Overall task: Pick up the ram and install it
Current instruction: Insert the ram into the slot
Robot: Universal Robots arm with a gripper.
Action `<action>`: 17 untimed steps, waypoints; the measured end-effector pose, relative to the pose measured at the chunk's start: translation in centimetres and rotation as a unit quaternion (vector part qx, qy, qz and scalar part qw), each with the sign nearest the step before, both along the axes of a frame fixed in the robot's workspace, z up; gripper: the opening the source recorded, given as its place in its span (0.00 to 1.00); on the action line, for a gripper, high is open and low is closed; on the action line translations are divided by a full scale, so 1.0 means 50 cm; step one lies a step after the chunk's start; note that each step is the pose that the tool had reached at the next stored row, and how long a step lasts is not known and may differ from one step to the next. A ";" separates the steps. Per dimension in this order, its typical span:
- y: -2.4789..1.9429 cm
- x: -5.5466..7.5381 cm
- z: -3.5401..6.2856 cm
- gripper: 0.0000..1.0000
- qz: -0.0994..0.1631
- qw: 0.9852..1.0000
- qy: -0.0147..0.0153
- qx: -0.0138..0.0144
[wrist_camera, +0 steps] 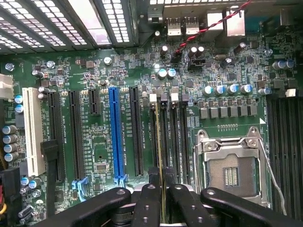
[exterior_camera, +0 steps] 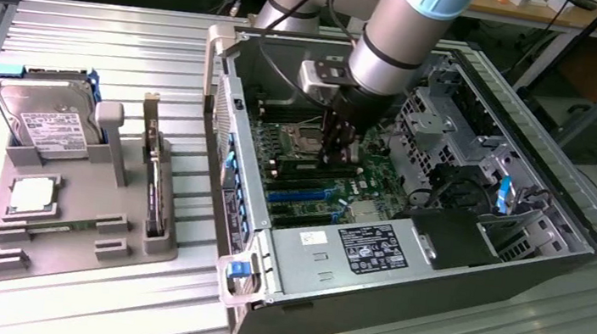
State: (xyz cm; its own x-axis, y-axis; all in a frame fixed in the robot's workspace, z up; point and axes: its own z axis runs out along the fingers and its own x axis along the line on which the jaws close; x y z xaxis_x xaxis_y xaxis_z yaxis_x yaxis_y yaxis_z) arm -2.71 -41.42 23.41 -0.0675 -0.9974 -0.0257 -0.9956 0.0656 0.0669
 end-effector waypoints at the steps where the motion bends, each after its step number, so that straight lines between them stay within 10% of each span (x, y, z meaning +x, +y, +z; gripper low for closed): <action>1: -0.0021 0.001 0.000 0.14 -0.001 1.000 0.000 0.000; 17: -0.0009 0.001 -0.007 0.14 0.000 1.000 0.000 -0.001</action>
State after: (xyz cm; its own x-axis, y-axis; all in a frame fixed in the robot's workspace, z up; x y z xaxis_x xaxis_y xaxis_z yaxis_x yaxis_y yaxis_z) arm -2.64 -41.46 23.05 -0.0683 -0.9974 -0.0246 -0.9955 0.0665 0.0669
